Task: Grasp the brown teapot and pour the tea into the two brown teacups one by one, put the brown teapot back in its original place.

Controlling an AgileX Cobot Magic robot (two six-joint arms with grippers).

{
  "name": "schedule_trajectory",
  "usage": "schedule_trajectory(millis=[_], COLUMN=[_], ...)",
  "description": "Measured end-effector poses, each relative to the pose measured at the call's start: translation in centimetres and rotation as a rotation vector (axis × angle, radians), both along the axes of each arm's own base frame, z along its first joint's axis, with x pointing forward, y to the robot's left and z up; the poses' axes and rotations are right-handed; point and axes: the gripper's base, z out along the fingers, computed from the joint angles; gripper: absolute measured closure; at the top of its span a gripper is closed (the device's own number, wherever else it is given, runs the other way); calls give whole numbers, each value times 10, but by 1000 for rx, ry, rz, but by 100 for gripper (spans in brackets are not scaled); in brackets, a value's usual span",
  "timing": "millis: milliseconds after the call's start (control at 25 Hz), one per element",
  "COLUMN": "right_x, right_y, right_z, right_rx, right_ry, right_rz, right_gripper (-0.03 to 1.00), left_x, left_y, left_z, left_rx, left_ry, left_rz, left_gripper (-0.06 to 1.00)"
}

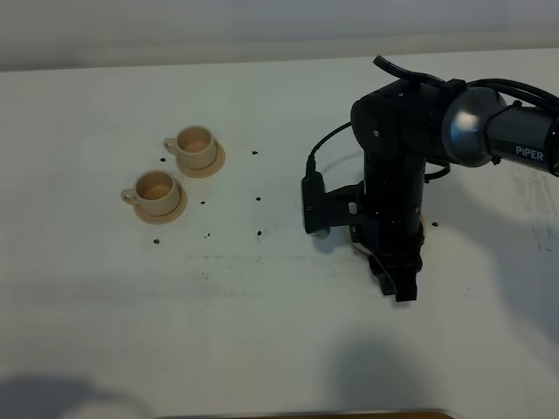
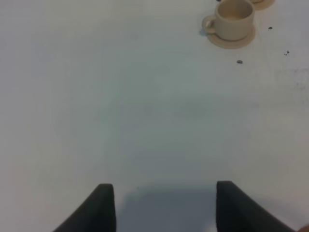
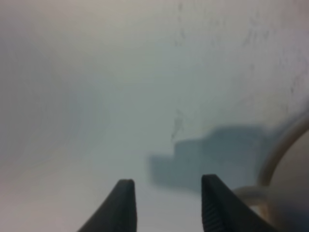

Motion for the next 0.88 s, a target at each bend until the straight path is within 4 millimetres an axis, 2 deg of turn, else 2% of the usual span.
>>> schedule_trajectory(millis=[640,880], right_x=[1,-1], right_y=[-4,2], right_z=[0,2], right_rx=[-43,-2], right_ry=[-16,9], right_rz=[-11,-92], right_gripper=[66,66], left_x=[0,0], left_y=[0,0], left_z=[0,0], left_rx=[0,0], left_ry=[0,0], left_rz=[0,0], left_gripper=[42,42])
